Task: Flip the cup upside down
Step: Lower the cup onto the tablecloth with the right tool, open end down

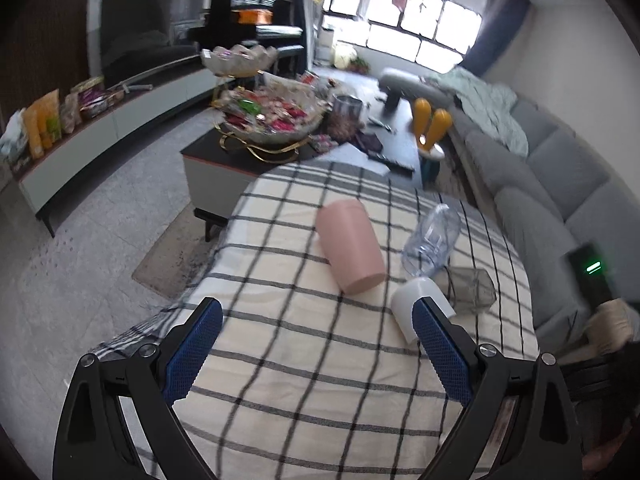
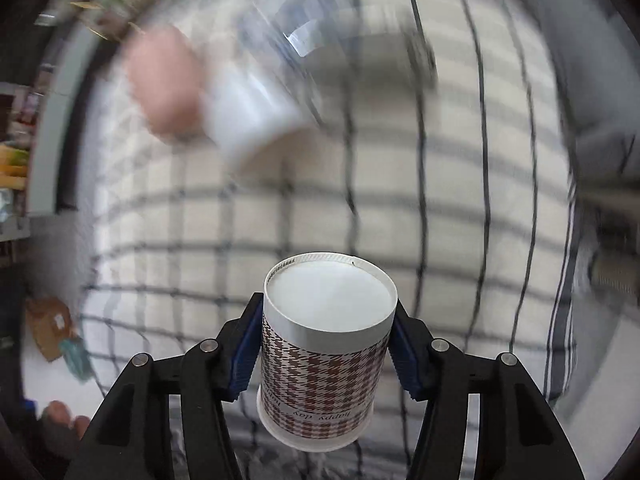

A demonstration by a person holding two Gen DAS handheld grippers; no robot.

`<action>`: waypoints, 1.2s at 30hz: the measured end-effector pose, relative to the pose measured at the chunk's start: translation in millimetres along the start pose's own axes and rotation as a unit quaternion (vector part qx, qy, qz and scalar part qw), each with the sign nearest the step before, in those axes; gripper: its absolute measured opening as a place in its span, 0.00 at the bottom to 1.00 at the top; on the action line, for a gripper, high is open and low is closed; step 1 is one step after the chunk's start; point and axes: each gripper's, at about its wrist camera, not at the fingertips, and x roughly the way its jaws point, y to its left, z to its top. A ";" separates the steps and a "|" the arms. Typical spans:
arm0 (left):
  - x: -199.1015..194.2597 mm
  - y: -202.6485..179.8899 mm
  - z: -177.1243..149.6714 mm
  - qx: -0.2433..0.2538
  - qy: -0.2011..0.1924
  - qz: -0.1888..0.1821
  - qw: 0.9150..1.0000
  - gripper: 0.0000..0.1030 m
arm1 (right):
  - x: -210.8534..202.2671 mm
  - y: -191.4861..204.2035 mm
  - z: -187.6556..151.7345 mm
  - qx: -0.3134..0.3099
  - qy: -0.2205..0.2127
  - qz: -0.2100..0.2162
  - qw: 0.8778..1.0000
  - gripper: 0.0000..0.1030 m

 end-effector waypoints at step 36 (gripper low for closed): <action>66.7 56.0 -63.3 0.016 0.068 0.066 0.995 0.95 | 46.1 29.2 -6.2 0.020 -0.370 -0.096 0.924 0.56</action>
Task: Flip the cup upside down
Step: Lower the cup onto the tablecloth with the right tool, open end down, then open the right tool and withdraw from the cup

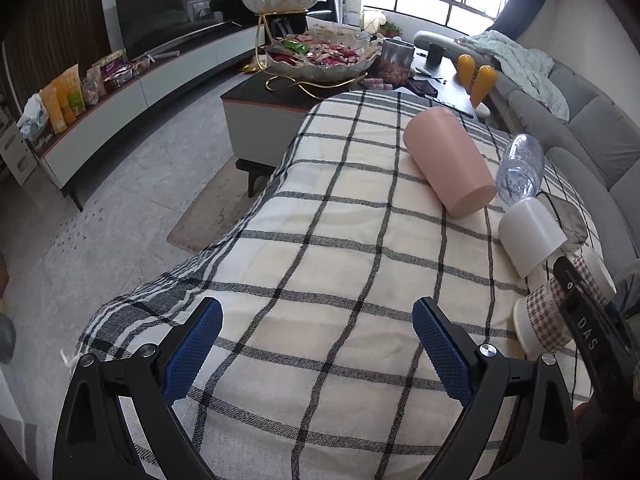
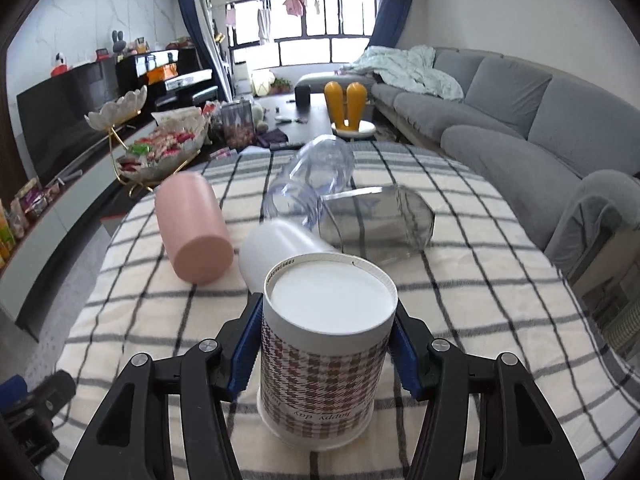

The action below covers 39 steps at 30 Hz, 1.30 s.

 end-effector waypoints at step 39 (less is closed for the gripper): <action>-137.3 -53.6 23.2 0.052 -0.134 -0.060 0.988 1.00 | -141.5 -61.5 50.3 0.005 -0.048 -0.012 0.999 0.95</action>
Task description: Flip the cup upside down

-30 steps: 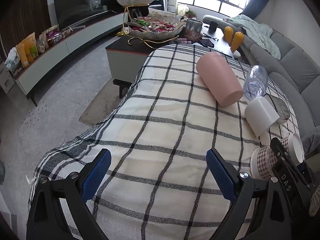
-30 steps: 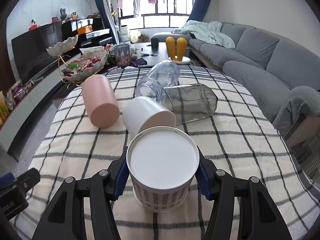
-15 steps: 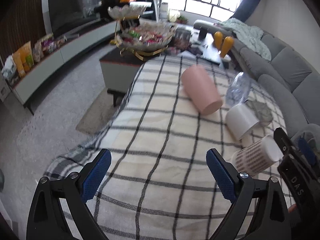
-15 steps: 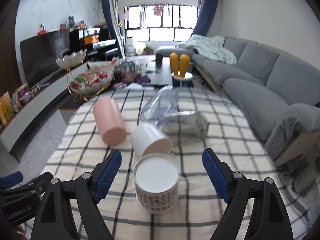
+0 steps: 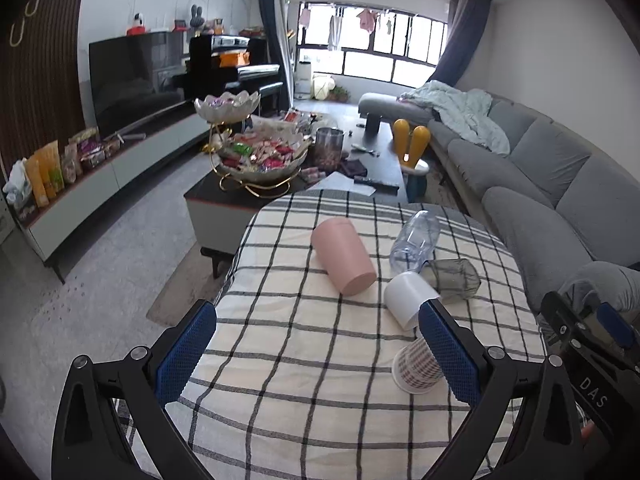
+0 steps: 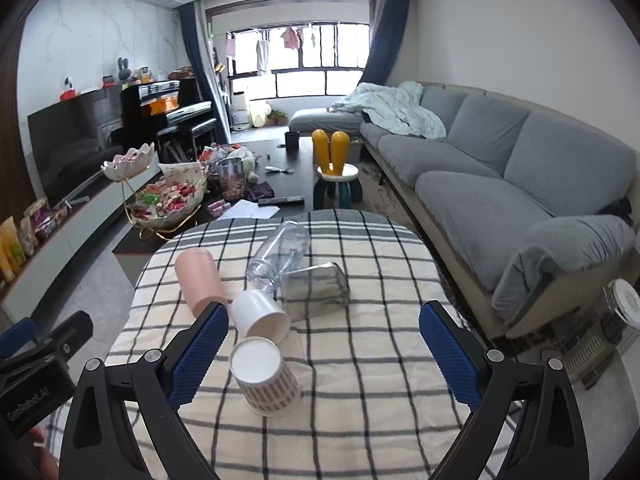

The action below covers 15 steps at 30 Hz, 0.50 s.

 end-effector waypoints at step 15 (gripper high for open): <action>-8.2 -15.5 -7.1 0.026 -0.007 0.005 1.000 1.00 | -12.0 -16.6 -5.7 0.011 0.002 -0.005 1.000 0.98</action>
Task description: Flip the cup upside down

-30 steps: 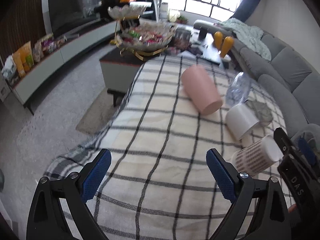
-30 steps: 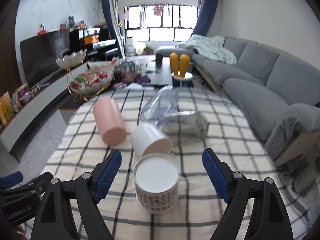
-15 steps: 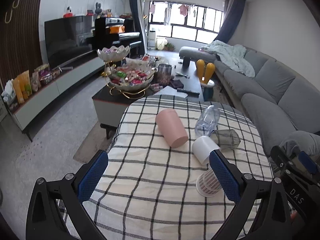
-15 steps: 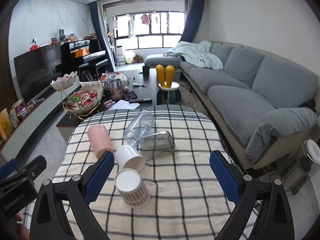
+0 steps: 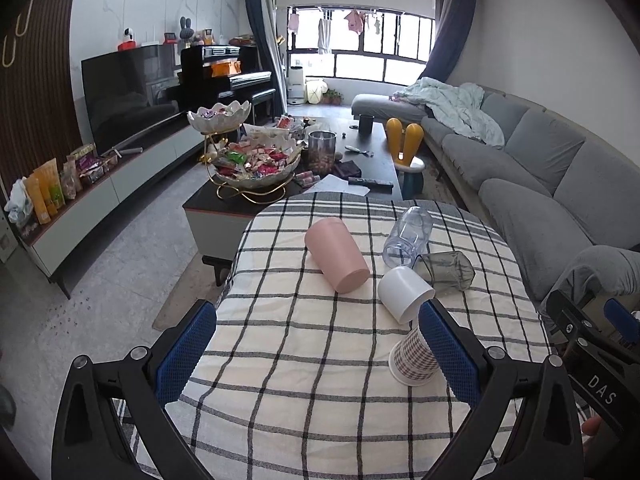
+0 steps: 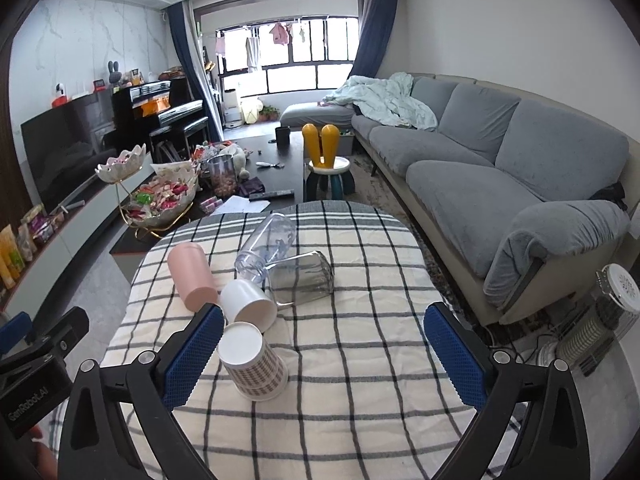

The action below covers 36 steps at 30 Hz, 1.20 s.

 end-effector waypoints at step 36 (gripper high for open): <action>-10.5 2.1 -0.1 0.001 -0.007 -0.004 1.000 1.00 | -20.2 6.3 0.9 -0.008 -0.028 0.006 1.000 0.98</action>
